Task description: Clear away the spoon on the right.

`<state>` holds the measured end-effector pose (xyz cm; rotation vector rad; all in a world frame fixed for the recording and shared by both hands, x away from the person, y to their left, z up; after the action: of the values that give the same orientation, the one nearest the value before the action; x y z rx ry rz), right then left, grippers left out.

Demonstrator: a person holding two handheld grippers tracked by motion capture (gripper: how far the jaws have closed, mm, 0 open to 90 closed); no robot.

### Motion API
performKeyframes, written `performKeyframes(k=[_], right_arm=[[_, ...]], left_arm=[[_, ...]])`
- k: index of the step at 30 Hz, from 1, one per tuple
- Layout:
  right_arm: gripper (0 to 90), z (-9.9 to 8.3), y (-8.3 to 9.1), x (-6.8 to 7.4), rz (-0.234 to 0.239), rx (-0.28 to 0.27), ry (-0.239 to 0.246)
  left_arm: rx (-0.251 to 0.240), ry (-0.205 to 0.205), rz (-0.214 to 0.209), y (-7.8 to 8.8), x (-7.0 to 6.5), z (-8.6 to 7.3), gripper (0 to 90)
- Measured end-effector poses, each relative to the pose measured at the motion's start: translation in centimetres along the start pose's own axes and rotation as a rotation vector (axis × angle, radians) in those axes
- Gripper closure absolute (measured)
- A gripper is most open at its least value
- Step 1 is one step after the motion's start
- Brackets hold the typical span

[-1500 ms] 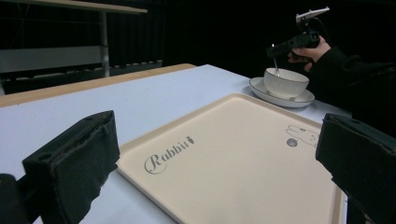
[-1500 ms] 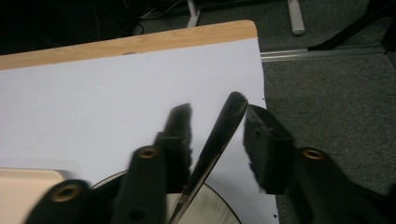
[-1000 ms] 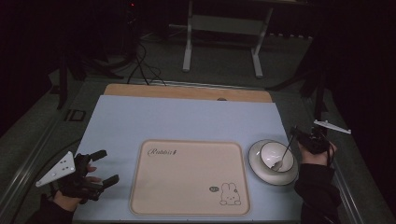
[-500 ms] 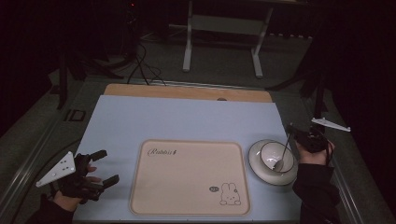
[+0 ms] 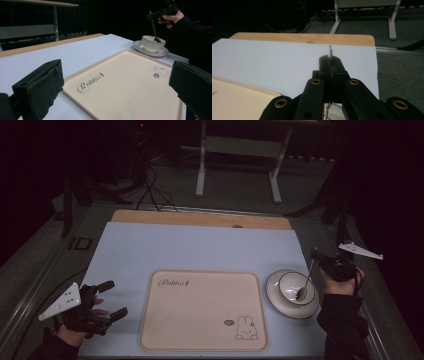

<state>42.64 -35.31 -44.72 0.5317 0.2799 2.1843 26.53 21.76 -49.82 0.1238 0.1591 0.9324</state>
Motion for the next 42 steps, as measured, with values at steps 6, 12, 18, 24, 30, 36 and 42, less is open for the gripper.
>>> performKeyframes(k=[6,12,18,24,30,36,42], right_arm=[[89.8,1.6,0.4,1.2,0.031,-0.018,0.037],[89.8,2.7,0.1,3.1,0.085,-0.030,0.070],[89.8,3.5,-0.5,5.0,0.146,-0.023,0.093],[89.8,3.9,-1.6,7.4,0.216,-0.014,0.121],[89.8,4.0,-3.0,10.5,0.328,-0.003,0.142],[89.8,3.3,-4.8,13.3,0.401,0.033,0.177],[89.8,2.0,-6.7,15.6,0.505,0.053,0.172]], left_arm=[[0.001,-0.001,-0.001,0.0,0.0,0.0,0.0],[0.000,0.000,-0.001,0.0,0.0,0.0,0.0],[0.000,0.001,-0.001,0.0,0.0,0.0,0.0],[0.001,0.001,-0.001,0.0,0.0,0.0,0.0],[-0.001,-0.002,-0.003,0.0,-0.1,0.0,0.0],[-0.001,-0.004,-0.004,0.0,-0.1,0.0,0.0],[-0.001,-0.005,-0.006,0.0,-0.1,0.0,0.0]])
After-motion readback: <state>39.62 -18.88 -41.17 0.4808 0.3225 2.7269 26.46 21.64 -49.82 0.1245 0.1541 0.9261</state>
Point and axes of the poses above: each handheld gripper's, and its own axes: y roughly backward along the jaws, z roughly out of its top, x roughly to its left, the point moved 9 cm from there along -y, roughly forward along the jaws, and after that the axes turned 15 degrees about z, right-handed, at the moved point
